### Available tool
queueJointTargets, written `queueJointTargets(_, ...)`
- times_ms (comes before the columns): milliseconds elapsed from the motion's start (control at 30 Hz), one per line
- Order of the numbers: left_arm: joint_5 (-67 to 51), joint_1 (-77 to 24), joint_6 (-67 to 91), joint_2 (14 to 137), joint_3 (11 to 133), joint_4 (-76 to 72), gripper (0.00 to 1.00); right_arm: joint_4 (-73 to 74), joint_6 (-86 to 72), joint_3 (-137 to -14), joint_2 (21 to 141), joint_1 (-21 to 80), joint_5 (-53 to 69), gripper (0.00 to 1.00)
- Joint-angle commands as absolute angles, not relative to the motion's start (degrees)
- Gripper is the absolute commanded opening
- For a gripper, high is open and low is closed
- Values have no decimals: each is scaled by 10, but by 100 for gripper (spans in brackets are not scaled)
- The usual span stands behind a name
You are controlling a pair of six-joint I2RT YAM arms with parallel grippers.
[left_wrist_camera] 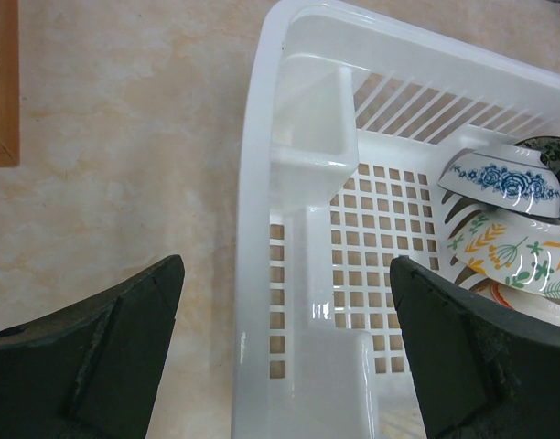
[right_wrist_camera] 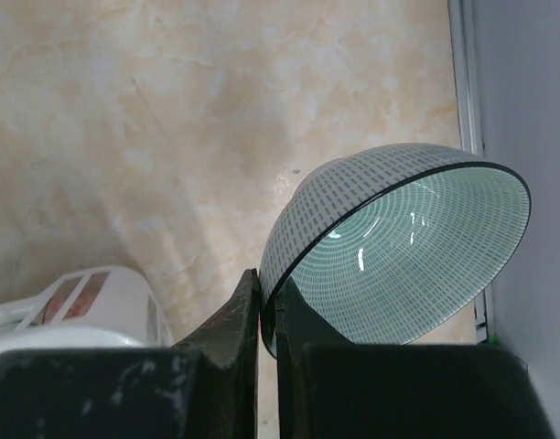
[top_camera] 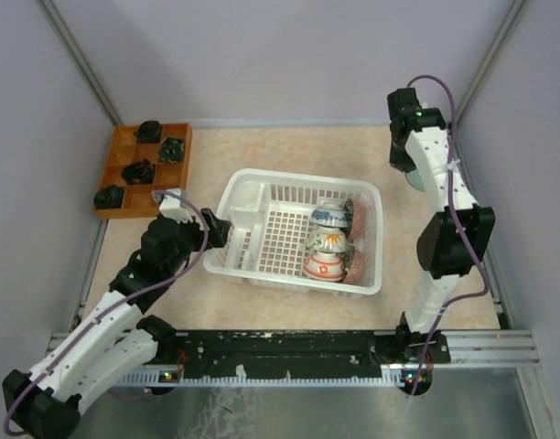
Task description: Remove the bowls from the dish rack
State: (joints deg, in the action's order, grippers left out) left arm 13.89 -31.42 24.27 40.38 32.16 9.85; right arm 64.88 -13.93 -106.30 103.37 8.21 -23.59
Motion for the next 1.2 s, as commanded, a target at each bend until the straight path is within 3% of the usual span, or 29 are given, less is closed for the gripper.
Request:
queueJointTargets(0, 119, -316, 226, 405, 345, 78, 99, 674, -91, -1156, 1092, 58, -217, 0)
queueJointTargets(367, 103, -316, 228, 405, 337, 68, 99, 714, -59, -1270, 1236, 38, -227, 0)
queueJointTargets(1167, 117, -316, 222, 419, 345, 65, 99, 650, -61, -1168, 1286, 18, -231, 0)
